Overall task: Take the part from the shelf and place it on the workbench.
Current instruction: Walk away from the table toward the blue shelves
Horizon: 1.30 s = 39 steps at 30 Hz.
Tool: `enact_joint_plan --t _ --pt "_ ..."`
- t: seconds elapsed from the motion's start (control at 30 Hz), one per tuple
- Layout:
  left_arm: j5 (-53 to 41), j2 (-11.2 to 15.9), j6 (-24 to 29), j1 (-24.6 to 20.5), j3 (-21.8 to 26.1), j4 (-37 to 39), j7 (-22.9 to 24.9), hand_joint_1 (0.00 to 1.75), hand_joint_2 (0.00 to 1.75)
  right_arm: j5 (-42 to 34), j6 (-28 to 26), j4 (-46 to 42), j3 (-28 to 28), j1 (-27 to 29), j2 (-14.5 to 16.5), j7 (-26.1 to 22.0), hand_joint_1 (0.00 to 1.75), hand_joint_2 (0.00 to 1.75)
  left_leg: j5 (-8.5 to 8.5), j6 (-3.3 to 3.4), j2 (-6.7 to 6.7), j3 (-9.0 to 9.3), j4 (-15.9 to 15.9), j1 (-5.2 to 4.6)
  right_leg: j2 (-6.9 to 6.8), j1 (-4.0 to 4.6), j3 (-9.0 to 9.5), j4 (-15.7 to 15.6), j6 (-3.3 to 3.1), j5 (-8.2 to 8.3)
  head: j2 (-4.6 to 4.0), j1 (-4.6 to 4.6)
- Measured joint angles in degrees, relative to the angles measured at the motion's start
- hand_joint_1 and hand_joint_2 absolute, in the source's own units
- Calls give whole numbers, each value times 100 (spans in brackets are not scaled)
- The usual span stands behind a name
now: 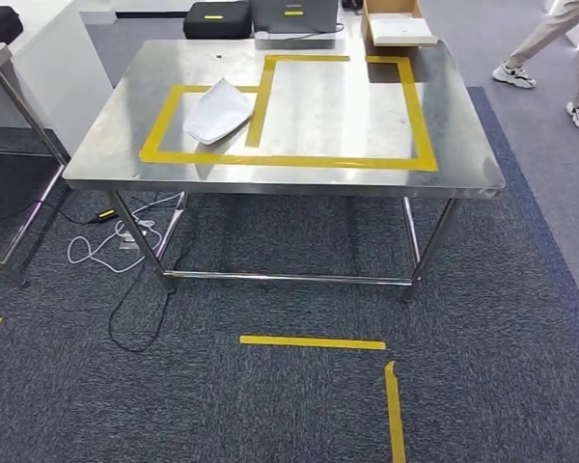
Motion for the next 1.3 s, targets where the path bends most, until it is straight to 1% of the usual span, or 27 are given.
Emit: enact_joint_plan --t 0.03,0.07,0.1,0.13,0.2,0.27,0.33,0.4,0.43,0.53,0.57,0.6,0.63,0.7,0.73,0.8,0.83,0.9,0.93,0.97,1.03,1.07,1.1,1.17,1.2,1.23,1.3 --pt "-4 1 -3 0 -13 3 8 0 0 0 1 0 -1 0 0 0 0 0 -277 -17 -1 -34 379 9 -9 9 -98 19 -12 72 0 -6" --pt "-7 1 -6 -6 -21 6 9 0 0 0 1 0 -1 -1 0 0 0 0 -416 -29 -1 -42 719 16 -19 17 -203 47 -15 143 0 -10" --pt "-9 2 -8 -13 -29 7 9 0 0 0 1 0 -1 -1 0 0 0 0 -389 -31 -1 -2 933 21 -30 25 -311 88 -12 207 0 -9" --pt "-9 3 -12 -18 -37 7 9 0 0 0 1 0 -1 -3 0 0 0 0 -247 -24 -3 102 984 24 -40 29 -428 139 -7 268 0 -10" --pt "-11 3 -14 -21 -50 6 8 0 0 0 1 0 -1 -9 0 -1 0 0 56 12 -13 564 522 26 -39 34 -651 249 11 378 0 -11" --pt "-36 2 -32 -28 -60 7 34 0 0 -1 1 0 -1 -18 0 -2 0 0 2 55 -38 1138 -324 12 -31 47 -818 329 52 477 0 -8" --pt "-80 2 -79 -36 -78 10 111 0 0 -2 2 0 -1 -25 0 -2 0 0 -140 88 -54 1361 -794 -19 -34 46 -914 350 114 593 0 -6" --pt "-118 -3 -135 -29 -97 17 214 0 0 -8 0 0 -1 -11 0 -9 0 0 -68 158 -37 1260 -856 -26 -24 30 -998 366 190 624 0 -6" --pt "-131 -5 -158 -22 -105 20 256 0 0 -19 -4 0 -1 -3 0 -19 0 0 -2 211 -23 1187 -869 -22 -10 25 -1049 445 222 493 0 5" --pt "-158 -5 -167 -6 -130 25 284 0 0 -63 -8 0 -15 -4 0 -60 0 0 227 319 13 919 -877 -30 23 16 -1249 1222 267 -373 0 50" --pt "-166 -2 -143 -5 -140 25 251 0 0 -68 -5 0 -23 -8 0 -73 0 0 309 326 19 815 -871 -41 25 16 -1283 1557 273 -548 0 59" --pt "-174 2 -108 -8 -149 25 202 0 0 -64 -2 0 -30 -10 0 -82 0 0 396 326 24 699 -859 -51 27 17 -1256 1805 275 -551 0 65" --pt "-182 7 -72 -9 -154 25 149 0 0 -52 3 0 -33 -10 0 -90 0 0 480 322 27 577 -841 -58 28 18 -1170 1914 273 -403 0 67" --pt "-204 10 -15 -15 -155 25 64 0 0 -15 18 -1 -36 -11 -1 -90 0 0 639 297 30 345 -793 -64 29 19 -752 1615 260 -4 0 69" --pt "-219 10 -1 -19 -156 25 41 0 0 4 29 -1 -37 -13 -1 -87 0 0 705 277 28 260 -762 -71 28 23 -390 1189 249 43 0 72" --pt "-259 10 11 -28 -167 24 32 0 0 29 54 -2 -39 -20 0 -87 0 0 840 231 30 152 -708 -84 36 32 241 270 212 -162 0 67" --pt "-284 11 9 -33 -177 24 45 0 0 36 65 -2 -40 -22 3 -90 0 0 911 206 33 118 -699 -85 41 42 395 -4 192 -266 0 63" --pt "-330 18 -4 -36 -195 31 88 0 0 41 83 2 -41 -13 10 -90 0 0 994 141 29 55 -698 -70 36 41 340 -81 123 -258 0 54" --pt "-371 21 -27 -32 -206 35 129 0 0 38 101 4 -43 -7 13 -82 0 0 884 100 20 20 -641 -57 23 36 270 -68 73 -204 0 51" --pt "-418 24 -57 -23 -222 39 187 0 0 29 132 6 -45 -3 15 -67 0 0 660 59 11 -22 -494 -43 11 27 199 -66 26 -140 0 45" --pt "-517 31 -120 -13 -273 42 303 0 0 0 231 7 -60 -5 26 -22 0 0 37 -6 1 -107 95 -10 0 24 49 -64 -24 -11 0 31" --pt "-545 35 -135 -14 -301 43 340 0 0 -14 284 7 -69 -5 33 -1 0 0 -144 -29 1 -136 456 3 -3 25 -28 -58 -24 56 0 26" --pt "-561 39 -138 -17 -322 42 354 0 0 -26 326 7 -80 -3 43 18 0 0 -166 -45 0 -137 758 15 -3 25 -115 -45 -17 121 0 22" --pt "-582 44 -148 -20 -345 41 361 0 0 -51 375 7 -99 -4 57 38 0 0 126 -52 -6 18 933 36 11 23 -300 4 9 230 0 21" --pt "-597 46 -160 -20 -351 40 356 0 0 -66 385 7 -111 -8 67 43 0 0 278 -40 -39 238 706 45 32 21 -375 39 28 277 0 21" --pt "-614 50 -173 -20 -359 40 347 0 0 -79 392 7 -122 -13 78 41 0 0 314 -18 -120 538 315 51 55 23 -444 76 49 318 0 21" --pt "-650 58 -196 -19 -382 41 318 0 0 -102 402 5 -139 -28 96 17 0 0 168 29 -275 1079 -507 55 116 32 -542 142 102 398 0 23"
